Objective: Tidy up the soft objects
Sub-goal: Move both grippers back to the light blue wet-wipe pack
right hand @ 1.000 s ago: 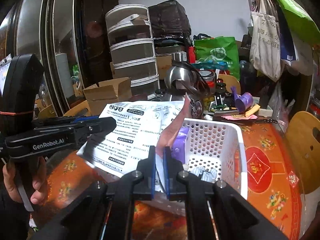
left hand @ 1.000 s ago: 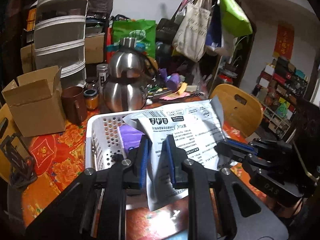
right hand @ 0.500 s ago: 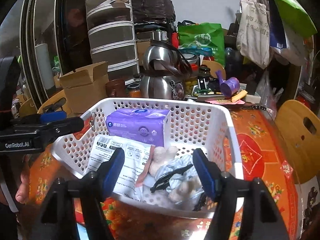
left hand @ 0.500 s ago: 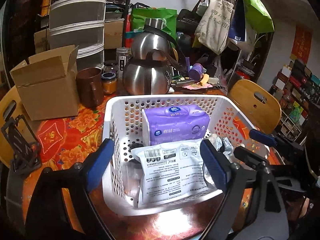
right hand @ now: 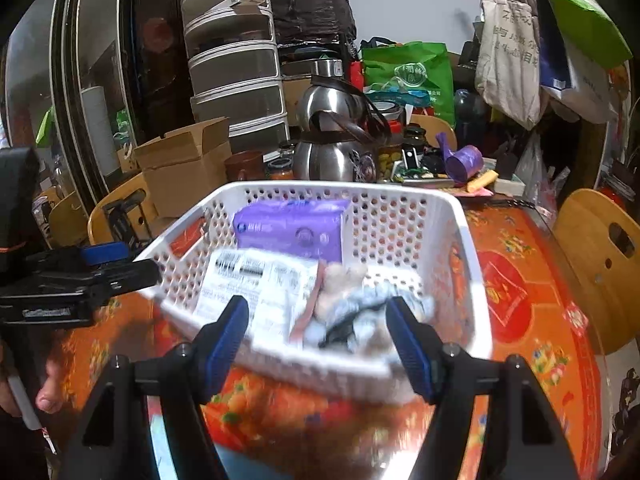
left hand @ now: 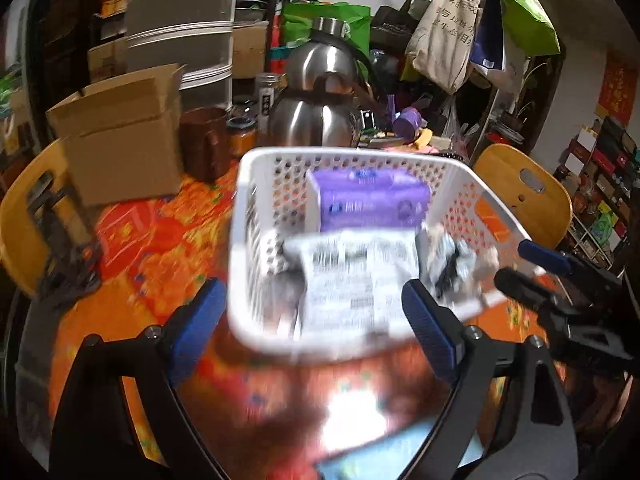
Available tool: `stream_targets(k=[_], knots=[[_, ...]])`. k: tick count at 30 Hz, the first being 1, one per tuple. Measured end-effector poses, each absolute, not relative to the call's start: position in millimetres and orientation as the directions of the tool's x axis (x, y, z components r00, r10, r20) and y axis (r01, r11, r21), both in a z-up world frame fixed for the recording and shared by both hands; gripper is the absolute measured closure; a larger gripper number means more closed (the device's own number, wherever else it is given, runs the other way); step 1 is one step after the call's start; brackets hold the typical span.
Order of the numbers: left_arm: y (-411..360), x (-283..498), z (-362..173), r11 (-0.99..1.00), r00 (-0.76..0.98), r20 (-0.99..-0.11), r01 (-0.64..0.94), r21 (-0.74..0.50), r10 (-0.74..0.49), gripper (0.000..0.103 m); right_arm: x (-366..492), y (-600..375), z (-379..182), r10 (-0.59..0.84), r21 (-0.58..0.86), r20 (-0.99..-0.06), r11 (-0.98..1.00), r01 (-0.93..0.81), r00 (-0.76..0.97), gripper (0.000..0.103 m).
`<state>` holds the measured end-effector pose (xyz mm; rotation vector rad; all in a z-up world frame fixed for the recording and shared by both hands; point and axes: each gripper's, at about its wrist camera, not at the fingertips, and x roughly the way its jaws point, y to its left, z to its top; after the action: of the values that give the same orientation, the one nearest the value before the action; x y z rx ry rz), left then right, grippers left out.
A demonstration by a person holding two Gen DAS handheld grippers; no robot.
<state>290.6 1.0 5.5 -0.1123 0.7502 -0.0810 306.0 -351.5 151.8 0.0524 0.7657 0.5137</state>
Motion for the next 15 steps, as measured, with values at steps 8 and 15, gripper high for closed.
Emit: stream_targets(k=[8, 15], knots=[[13, 185, -34, 0.984, 0.672, -0.725, 0.024, -0.178, -0.148, 0.015, 219, -369, 110, 0.467, 0.265, -0.703, 0.872, -0.412, 0.536, 0.023], [1, 148, -86, 0.976, 0.617, -0.763, 0.04, -0.216, -0.194, 0.015, 176, -361, 76, 0.518, 0.334, -0.731, 0.84, -0.429, 0.444, 0.023]])
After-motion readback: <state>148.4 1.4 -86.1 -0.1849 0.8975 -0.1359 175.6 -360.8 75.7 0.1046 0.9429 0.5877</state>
